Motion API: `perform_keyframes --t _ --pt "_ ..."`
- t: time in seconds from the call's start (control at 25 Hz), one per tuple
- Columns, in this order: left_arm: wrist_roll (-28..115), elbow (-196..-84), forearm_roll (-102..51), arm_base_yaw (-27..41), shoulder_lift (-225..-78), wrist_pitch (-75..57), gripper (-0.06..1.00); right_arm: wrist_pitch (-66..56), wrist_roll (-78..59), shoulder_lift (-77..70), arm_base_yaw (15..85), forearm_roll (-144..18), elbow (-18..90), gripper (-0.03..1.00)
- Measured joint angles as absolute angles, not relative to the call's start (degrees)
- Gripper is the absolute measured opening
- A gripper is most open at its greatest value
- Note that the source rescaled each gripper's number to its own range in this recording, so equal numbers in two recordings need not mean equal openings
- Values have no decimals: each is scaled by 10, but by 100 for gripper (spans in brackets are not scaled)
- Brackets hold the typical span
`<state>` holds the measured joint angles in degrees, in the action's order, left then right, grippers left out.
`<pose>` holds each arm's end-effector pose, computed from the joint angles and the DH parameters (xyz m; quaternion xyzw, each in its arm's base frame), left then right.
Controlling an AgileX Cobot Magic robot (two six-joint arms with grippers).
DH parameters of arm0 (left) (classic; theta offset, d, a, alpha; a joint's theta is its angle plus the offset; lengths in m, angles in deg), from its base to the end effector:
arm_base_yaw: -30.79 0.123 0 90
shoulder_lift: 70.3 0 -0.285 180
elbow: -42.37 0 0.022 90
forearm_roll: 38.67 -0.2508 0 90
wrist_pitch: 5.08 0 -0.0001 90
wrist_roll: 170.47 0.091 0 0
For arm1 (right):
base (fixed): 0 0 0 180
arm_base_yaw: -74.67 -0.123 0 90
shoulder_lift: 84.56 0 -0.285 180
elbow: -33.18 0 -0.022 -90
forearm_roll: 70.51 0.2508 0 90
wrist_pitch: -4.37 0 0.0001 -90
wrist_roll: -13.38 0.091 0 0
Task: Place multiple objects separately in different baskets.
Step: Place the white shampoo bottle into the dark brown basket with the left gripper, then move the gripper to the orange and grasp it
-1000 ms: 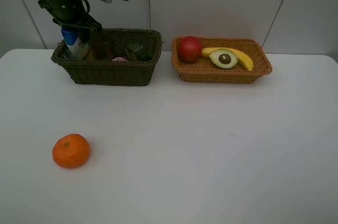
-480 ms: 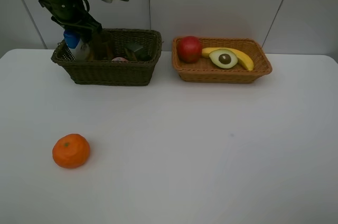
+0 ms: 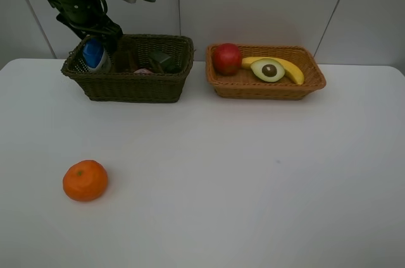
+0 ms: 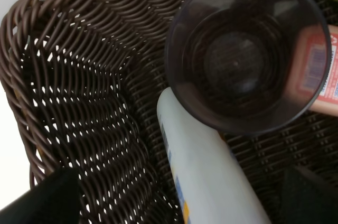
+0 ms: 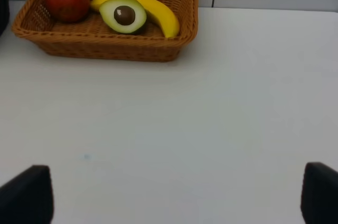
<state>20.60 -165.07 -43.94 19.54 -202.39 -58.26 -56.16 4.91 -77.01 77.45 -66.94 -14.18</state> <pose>0.4658 -0.0858 0.2083 0.2093 0.9579 0.0411 0.1921 -0.0077 0.0053 0.2836 -0.0435 0.8439 -0.0214 0.5343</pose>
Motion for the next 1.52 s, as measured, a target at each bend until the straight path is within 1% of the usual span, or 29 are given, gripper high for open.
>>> perform_keyframes --t 0.48,0.88,1.24,1.52 --pt "206 -1651 -438 195 -2004 -592 100 -562 49 -770 774 -669 -142 98" --pt "205 -1658 -420 195 -1962 -647 100 -562 49 -770 774 -669 -142 98" --pt "183 -1658 -411 195 -1937 -741 100 -562 49 -770 774 -669 -142 98" --pt "168 -1652 -395 193 -1902 -746 100 -562 49 -770 774 -669 -142 98"
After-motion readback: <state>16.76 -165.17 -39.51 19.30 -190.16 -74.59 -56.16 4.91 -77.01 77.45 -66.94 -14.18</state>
